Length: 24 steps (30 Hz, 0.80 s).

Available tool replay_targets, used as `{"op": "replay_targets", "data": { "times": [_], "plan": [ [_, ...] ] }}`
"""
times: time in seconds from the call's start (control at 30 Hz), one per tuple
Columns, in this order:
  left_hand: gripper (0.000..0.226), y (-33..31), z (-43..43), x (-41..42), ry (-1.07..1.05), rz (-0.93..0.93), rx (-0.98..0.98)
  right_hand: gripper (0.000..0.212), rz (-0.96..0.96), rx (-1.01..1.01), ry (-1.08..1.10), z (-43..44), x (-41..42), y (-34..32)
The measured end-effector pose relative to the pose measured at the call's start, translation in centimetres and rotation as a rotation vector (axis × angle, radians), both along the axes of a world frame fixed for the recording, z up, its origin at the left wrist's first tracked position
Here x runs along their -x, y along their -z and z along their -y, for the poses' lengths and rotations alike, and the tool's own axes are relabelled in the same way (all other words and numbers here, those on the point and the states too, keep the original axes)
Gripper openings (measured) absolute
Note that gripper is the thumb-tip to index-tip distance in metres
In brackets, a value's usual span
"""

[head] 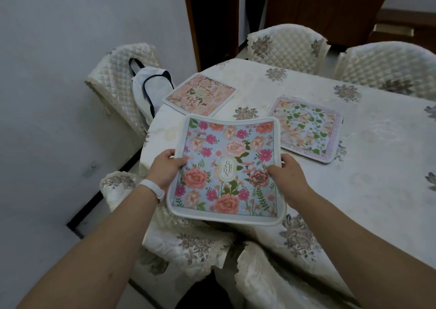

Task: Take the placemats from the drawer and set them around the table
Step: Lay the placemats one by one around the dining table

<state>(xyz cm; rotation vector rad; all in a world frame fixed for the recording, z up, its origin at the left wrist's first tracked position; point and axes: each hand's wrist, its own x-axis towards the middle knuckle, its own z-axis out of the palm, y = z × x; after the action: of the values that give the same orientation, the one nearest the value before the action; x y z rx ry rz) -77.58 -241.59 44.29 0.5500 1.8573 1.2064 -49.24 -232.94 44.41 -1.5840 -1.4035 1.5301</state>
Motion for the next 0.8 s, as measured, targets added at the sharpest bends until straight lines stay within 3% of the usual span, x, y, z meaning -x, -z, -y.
{"op": "replay_targets", "data": {
  "times": [0.43, 0.8],
  "plan": [
    [0.017, 4.0, -6.2, 8.2, 0.18, -0.14, 0.023, 0.018, 0.015, 0.073, 0.191, -1.8, 7.1, 3.9],
    [0.02, 9.6, -11.6, 14.6, 0.39, -0.041, 0.089, 0.017, 0.177, 0.116, 0.347, -1.5, 13.9, 7.4]
  ]
}}
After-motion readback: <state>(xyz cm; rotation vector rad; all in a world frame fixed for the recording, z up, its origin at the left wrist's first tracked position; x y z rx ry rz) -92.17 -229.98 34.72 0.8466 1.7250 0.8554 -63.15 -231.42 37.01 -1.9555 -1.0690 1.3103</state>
